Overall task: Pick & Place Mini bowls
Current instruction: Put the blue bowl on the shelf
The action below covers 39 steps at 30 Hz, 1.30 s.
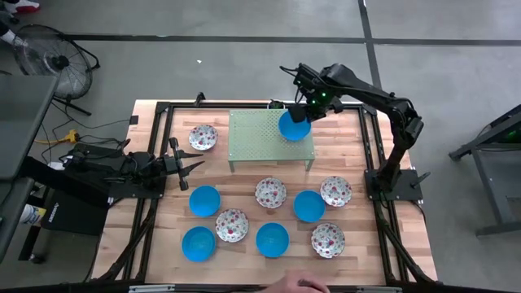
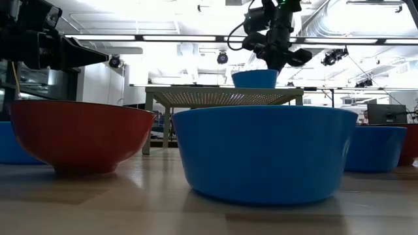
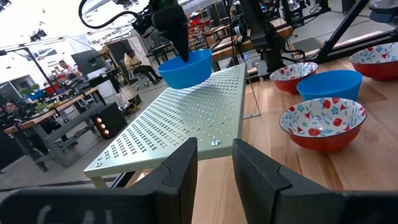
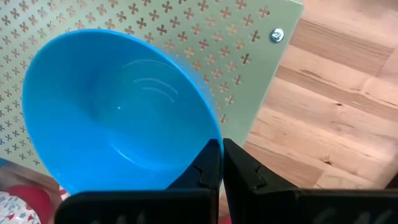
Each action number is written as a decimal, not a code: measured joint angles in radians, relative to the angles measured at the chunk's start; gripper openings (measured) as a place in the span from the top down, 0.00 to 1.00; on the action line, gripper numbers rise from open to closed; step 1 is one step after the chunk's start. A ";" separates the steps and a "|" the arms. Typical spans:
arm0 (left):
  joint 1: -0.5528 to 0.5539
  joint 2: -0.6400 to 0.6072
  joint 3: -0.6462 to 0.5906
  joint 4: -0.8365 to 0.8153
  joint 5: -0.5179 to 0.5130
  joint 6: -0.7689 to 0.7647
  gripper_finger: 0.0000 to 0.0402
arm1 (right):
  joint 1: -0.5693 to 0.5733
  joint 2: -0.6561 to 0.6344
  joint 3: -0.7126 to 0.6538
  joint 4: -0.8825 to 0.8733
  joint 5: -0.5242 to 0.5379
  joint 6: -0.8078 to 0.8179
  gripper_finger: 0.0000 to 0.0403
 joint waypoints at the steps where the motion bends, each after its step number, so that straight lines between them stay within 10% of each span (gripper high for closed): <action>1: 0.000 0.000 0.000 0.000 0.000 0.000 0.76 | 0.003 0.000 0.000 0.000 0.001 0.007 1.00; 39: 0.000 0.000 0.000 0.000 0.000 0.000 0.76 | 0.003 0.000 -0.059 0.035 -0.028 -0.041 1.00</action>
